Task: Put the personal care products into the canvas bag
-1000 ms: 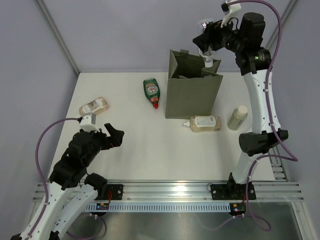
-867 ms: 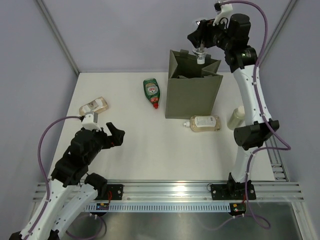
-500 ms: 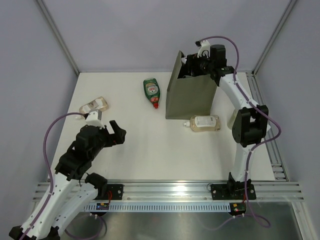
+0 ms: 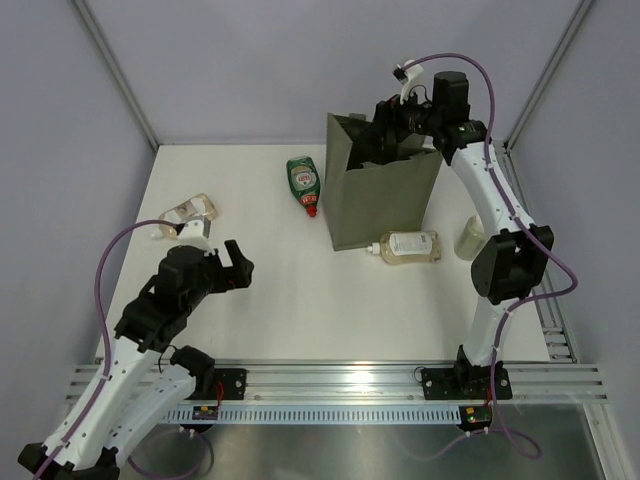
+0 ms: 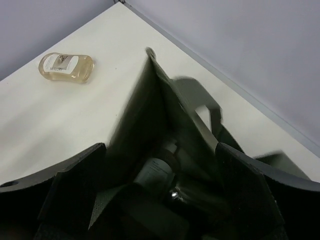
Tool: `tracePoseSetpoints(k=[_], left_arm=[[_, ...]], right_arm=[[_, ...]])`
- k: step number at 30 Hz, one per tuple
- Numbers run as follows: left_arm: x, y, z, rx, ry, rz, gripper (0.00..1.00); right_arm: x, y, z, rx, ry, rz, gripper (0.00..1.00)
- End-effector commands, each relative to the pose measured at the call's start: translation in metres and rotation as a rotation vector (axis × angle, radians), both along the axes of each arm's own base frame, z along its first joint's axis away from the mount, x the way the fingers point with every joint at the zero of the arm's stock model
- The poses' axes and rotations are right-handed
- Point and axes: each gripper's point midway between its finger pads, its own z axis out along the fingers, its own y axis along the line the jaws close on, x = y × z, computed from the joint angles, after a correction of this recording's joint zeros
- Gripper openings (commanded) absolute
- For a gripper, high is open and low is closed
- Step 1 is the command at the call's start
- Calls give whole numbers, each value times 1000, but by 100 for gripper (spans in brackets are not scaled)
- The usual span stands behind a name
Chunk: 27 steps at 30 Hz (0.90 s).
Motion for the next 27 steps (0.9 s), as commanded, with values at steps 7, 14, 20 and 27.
tracePoseSetpoints(k=[7, 14, 20, 27], left_arm=[[11, -6, 18, 3, -35, -22, 99], [58, 29, 3, 149, 98, 183, 98], [135, 65, -12, 256, 165, 198, 99], [199, 124, -20, 644, 102, 242, 99]], right_arm=[[-79, -7, 100, -53, -216, 116, 100], [-205, -10, 77, -117, -183, 458, 100], [-275, -19, -9, -84, -31, 508, 99], [-297, -29, -88, -139, 68, 531, 100]])
